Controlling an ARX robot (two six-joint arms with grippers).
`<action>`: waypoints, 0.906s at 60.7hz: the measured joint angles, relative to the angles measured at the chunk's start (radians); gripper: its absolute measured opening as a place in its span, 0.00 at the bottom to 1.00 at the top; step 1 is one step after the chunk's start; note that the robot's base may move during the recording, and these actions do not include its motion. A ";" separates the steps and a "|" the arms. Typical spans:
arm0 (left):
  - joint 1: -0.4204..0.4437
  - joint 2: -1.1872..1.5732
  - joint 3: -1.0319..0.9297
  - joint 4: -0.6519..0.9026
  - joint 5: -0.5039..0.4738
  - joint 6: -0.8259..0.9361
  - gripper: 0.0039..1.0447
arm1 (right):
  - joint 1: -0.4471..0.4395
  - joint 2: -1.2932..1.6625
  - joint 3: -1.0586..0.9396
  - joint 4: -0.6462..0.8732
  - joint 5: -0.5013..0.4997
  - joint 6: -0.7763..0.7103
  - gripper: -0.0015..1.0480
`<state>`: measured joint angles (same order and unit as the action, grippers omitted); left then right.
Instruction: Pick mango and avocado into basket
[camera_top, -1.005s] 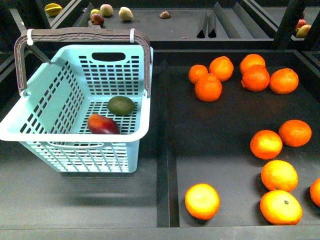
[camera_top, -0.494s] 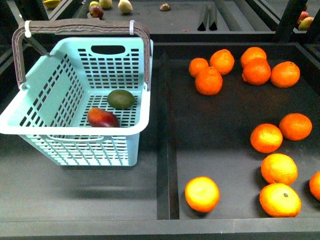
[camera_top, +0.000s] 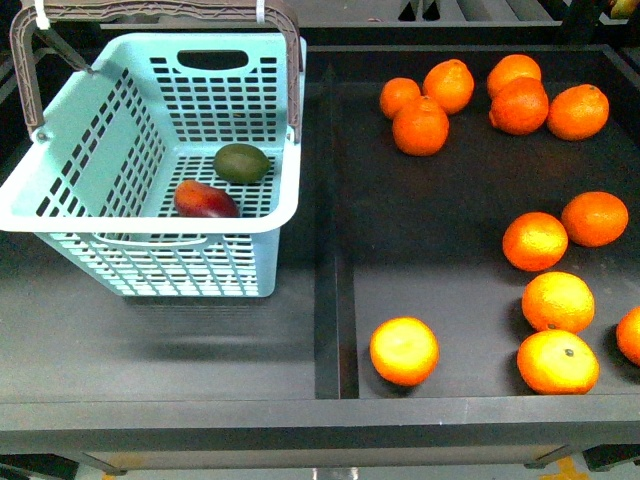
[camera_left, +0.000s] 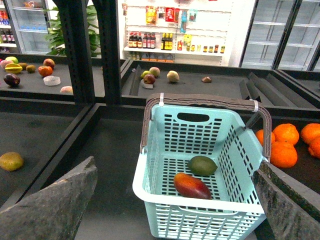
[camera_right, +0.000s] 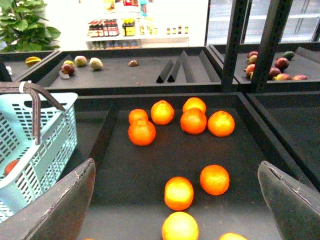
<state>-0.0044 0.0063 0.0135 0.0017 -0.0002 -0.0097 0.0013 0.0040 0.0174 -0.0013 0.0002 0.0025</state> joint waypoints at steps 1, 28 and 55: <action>0.000 0.000 0.000 0.000 0.000 0.000 0.92 | 0.000 0.000 0.000 0.000 0.000 0.000 0.92; 0.000 0.000 0.000 0.000 0.000 0.000 0.92 | 0.000 0.000 0.000 0.000 0.000 0.000 0.92; 0.000 0.000 0.000 0.000 0.000 0.000 0.92 | 0.000 0.000 0.000 0.000 0.000 0.000 0.92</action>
<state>-0.0044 0.0063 0.0135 0.0017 -0.0006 -0.0097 0.0013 0.0040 0.0174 -0.0013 0.0002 0.0025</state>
